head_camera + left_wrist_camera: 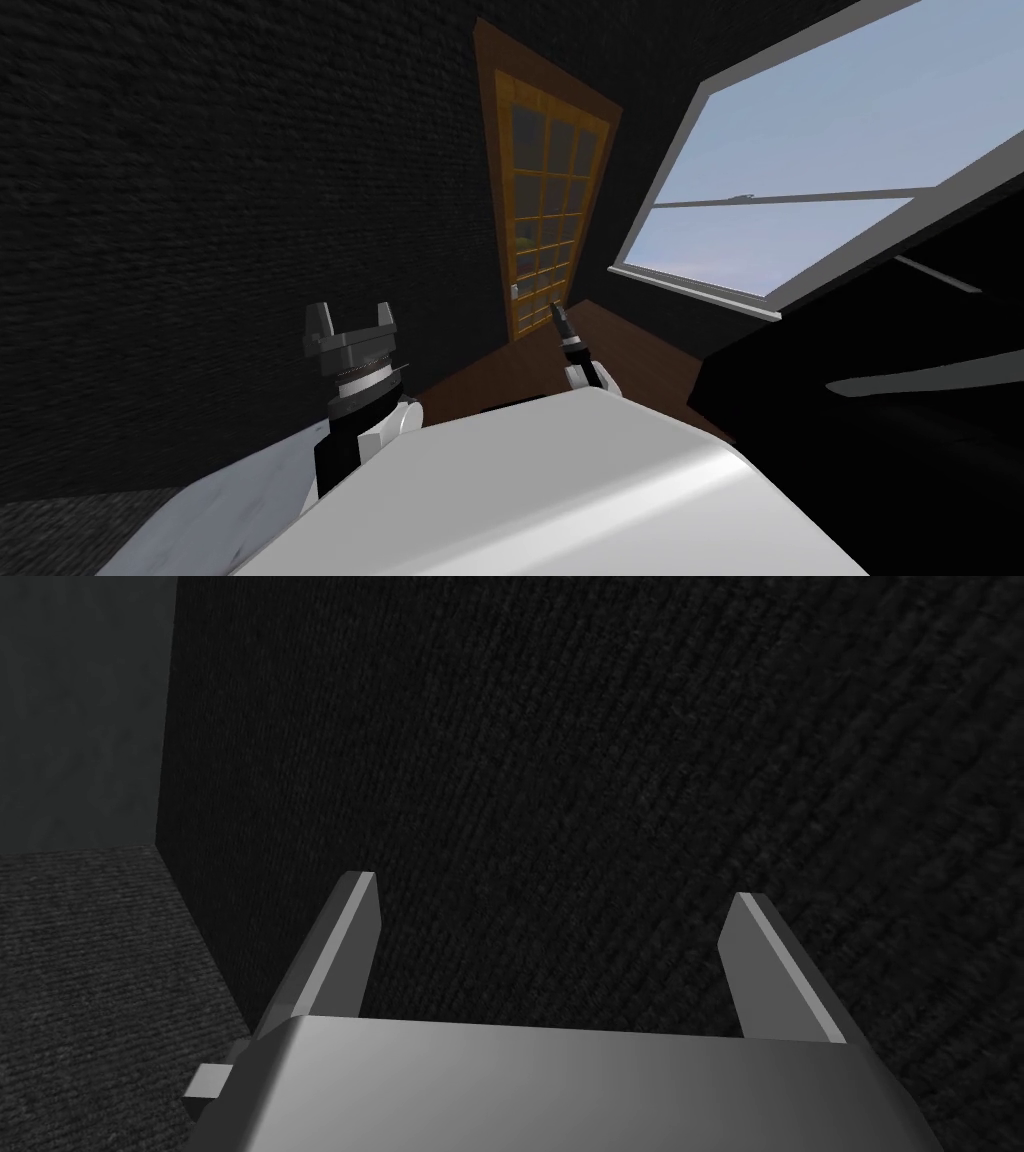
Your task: Pull the door open
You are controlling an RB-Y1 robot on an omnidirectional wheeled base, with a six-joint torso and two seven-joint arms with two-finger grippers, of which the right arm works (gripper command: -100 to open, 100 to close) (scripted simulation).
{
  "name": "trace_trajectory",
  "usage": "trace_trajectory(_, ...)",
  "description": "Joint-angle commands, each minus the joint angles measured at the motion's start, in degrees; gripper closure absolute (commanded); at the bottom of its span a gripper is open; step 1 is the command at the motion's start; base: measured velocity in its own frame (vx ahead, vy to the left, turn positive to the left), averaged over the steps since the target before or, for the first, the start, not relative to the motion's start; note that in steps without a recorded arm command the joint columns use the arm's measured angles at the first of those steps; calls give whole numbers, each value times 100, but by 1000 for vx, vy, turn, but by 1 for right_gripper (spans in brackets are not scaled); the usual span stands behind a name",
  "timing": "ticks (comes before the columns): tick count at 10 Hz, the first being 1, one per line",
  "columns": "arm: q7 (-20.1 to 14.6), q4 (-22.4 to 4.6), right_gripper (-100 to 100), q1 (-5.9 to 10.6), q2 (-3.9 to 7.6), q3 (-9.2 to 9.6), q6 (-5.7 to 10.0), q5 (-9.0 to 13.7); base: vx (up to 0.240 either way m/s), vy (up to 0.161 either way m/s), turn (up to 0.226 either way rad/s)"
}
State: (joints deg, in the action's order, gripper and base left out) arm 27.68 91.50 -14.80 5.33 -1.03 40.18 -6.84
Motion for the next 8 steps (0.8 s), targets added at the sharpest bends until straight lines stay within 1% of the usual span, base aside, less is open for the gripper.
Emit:
trace_trajectory(1, 237, -286, -100, 104, 23, -5, 47, -74, 106, 0, 32)
trace_trajectory(8, 1184, -1615, -100, 557, 111, -37, 332, -376, 98, -6, 41)
